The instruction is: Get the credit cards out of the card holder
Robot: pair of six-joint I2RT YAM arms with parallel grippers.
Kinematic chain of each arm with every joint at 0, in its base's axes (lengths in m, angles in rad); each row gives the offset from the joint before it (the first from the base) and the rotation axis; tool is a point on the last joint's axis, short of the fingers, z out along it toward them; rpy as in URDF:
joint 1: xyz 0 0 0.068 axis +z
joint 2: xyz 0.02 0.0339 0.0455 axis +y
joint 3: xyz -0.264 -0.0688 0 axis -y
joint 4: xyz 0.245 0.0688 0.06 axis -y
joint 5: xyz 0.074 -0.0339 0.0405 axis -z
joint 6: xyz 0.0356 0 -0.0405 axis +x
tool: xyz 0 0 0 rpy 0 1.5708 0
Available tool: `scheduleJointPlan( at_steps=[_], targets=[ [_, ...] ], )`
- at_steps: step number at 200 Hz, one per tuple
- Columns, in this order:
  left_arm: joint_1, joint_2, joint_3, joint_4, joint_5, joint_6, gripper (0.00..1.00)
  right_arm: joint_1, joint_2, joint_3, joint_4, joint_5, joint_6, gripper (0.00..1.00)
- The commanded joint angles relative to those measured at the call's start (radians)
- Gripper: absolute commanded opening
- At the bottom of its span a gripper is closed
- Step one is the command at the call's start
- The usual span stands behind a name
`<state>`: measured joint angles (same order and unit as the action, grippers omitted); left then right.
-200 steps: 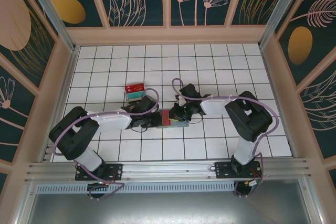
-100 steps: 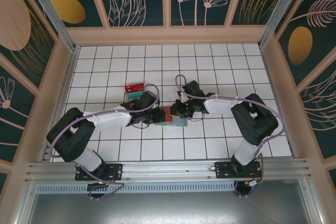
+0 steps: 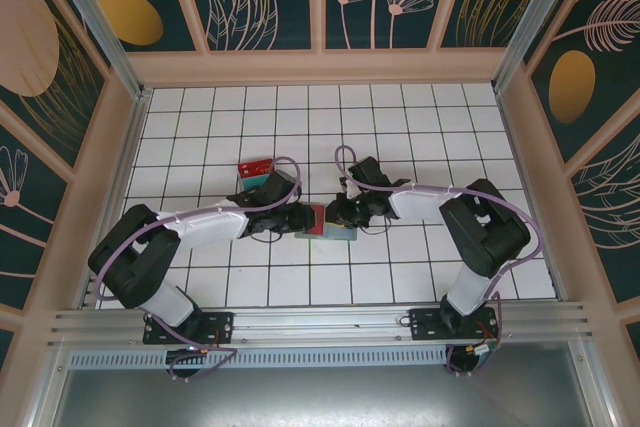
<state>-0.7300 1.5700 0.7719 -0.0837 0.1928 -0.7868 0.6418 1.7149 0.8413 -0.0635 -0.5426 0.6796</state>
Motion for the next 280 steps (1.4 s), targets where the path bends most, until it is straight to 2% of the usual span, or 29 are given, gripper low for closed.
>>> scheduleJointPlan(
  at_steps=[1, 14, 52, 96, 147, 195, 280],
  targets=[
    [0.005, -0.005, 0.001, -0.042, -0.031, 0.023, 0.40, -0.003, -0.011, -0.015, 0.008, 0.010, -0.009, 0.19],
    [0.006, -0.005, 0.004, -0.046, -0.039, 0.029, 0.38, -0.003, -0.008, -0.014, 0.009, 0.010, -0.008, 0.19],
    [0.009, 0.035, 0.036, -0.044, -0.044, 0.045, 0.26, -0.003, -0.008, -0.012, 0.009, 0.009, -0.008, 0.19],
    [0.022, 0.089, 0.081, -0.053, -0.062, 0.069, 0.19, -0.001, -0.005, -0.009, 0.008, 0.006, -0.008, 0.19],
    [0.038, 0.113, 0.095, -0.055, -0.044, 0.084, 0.16, 0.000, 0.009, 0.003, 0.009, 0.004, -0.009, 0.19],
    [0.037, 0.113, 0.034, 0.000, 0.010, 0.056, 0.15, 0.001, 0.042, 0.031, 0.016, -0.002, -0.014, 0.19],
    [0.037, 0.139, 0.005, 0.042, 0.043, 0.032, 0.14, -0.001, 0.085, 0.035, 0.015, -0.014, -0.008, 0.17]
  ],
)
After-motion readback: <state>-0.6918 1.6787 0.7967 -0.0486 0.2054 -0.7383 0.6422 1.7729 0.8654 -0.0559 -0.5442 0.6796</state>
